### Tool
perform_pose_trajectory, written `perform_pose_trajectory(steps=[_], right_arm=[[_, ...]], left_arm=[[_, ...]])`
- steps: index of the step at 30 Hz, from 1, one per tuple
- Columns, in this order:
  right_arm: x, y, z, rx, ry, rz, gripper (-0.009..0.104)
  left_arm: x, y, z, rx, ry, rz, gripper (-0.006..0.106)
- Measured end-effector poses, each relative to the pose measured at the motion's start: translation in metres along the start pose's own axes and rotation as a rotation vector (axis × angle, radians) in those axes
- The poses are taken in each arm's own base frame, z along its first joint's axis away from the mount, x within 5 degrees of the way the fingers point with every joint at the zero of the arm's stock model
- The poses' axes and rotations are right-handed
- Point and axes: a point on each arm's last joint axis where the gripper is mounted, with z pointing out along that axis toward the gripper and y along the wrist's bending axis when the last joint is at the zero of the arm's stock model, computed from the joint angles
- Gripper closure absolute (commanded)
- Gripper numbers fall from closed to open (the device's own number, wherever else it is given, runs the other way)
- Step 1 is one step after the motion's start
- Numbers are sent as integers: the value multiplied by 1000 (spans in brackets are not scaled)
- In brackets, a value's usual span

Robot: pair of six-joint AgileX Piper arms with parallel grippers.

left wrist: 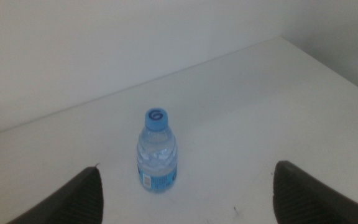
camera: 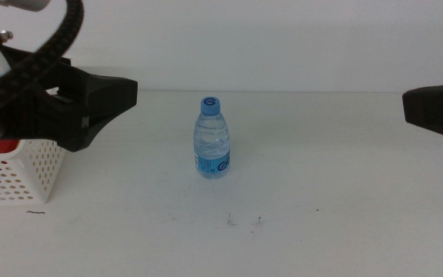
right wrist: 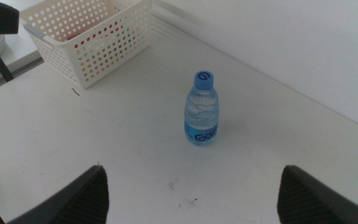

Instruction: Use arms to grab the bottles and put them into the dustbin to the left of the table.

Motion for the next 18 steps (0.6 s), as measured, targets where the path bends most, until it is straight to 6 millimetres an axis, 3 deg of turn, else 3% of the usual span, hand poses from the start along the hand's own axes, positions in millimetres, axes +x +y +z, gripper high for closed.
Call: perform_pose_trajectory(steps=[7,11,14,18], right_arm=[[0,0,0,0,0,0,9],[0,0,0,0,0,0,9],[0,0,0,0,0,0,9],[0,0,0,0,0,0,9]], left_arm=[[-13,5,6,-48,-137,34,7],[-18,14,34,-96,-284,36,7],[2,24,69,-138,-334,22,7],[52,32,108,-179,-337,2,7]])
